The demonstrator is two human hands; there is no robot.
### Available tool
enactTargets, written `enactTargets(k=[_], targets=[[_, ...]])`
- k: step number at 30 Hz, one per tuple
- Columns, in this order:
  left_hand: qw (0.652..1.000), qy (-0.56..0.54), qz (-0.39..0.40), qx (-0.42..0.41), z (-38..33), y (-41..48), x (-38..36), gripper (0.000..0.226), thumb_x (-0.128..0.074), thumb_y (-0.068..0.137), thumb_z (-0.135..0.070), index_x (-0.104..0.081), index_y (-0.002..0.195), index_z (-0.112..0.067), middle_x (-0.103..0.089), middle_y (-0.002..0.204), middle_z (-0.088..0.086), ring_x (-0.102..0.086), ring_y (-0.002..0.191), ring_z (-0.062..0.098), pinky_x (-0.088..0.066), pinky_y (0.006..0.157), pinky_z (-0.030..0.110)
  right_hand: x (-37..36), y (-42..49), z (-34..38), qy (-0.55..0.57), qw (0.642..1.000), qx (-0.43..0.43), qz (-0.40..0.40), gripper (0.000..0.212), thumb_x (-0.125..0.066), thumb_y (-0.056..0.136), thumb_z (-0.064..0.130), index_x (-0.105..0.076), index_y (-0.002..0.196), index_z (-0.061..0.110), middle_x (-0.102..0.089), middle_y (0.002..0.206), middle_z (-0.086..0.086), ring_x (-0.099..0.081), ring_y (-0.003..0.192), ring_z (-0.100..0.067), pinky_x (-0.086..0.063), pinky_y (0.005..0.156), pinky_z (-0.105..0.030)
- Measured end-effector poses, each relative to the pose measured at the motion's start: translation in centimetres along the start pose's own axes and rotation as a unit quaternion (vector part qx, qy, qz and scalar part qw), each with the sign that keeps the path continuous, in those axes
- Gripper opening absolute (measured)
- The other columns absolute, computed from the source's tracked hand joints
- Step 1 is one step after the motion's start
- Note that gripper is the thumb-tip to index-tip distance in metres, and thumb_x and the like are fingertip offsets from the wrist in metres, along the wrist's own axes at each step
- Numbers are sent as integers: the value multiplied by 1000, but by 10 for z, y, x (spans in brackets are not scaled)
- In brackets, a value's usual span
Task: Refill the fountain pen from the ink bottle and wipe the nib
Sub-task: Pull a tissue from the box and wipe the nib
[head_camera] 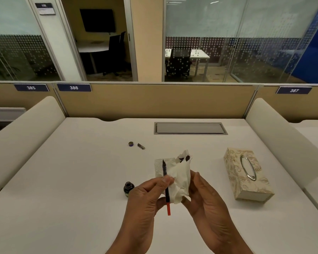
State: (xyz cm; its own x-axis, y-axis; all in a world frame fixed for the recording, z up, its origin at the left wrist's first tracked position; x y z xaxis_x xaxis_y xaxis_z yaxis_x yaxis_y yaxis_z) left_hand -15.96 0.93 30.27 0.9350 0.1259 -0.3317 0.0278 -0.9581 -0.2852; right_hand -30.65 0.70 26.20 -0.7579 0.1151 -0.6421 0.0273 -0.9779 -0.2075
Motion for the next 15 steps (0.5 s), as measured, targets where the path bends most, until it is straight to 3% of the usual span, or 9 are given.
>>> enactTargets(k=[4,8,12,15], targets=[[1000,20,11,-17,-4,-1,9,18,-73,72,-23,-85,76,-10,-81,79,3,-79,77,23,-64,65,30,-15,-9,-6,-90,996,-2,5,35,-66,84,26,-75,112,7,-73,118,-17,-70,102,-25,-56,88,-40],[999,25,29,-13,-5,0,23,21,-73,72,-25,-85,80,-10,-82,85,3,-79,85,23,-65,69,31,-31,-16,-8,-189,979,61,-44,24,-69,84,20,-77,105,11,-79,100,-11,-72,88,-19,-55,83,-34],[999,23,40,-3,-3,1,43,24,-72,75,-25,-84,85,-6,-81,95,5,-77,94,24,-65,78,36,-38,-21,-20,-252,955,112,-112,9,-72,86,23,-80,90,22,-72,81,-16,-51,63,-13,-48,64,-25],[998,21,49,15,3,0,58,20,-72,77,-23,-83,82,-7,-81,97,5,-78,94,26,-65,79,38,-50,-25,-32,-297,938,123,-129,8,-72,87,26,-79,84,26,-73,71,-2,-53,58,-8,-50,59,-21]])
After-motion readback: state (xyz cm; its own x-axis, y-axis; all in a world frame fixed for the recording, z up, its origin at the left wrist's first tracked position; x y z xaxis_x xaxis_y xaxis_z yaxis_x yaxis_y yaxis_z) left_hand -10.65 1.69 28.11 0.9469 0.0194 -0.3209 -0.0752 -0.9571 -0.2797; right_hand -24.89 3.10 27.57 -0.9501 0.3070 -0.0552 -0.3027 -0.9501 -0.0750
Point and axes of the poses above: each hand's wrist, its own y-axis towards the middle knuckle, its own x-axis out of the back of the hand, z = x × y, the point moved 6 cm from there along y, towards the middle knuckle
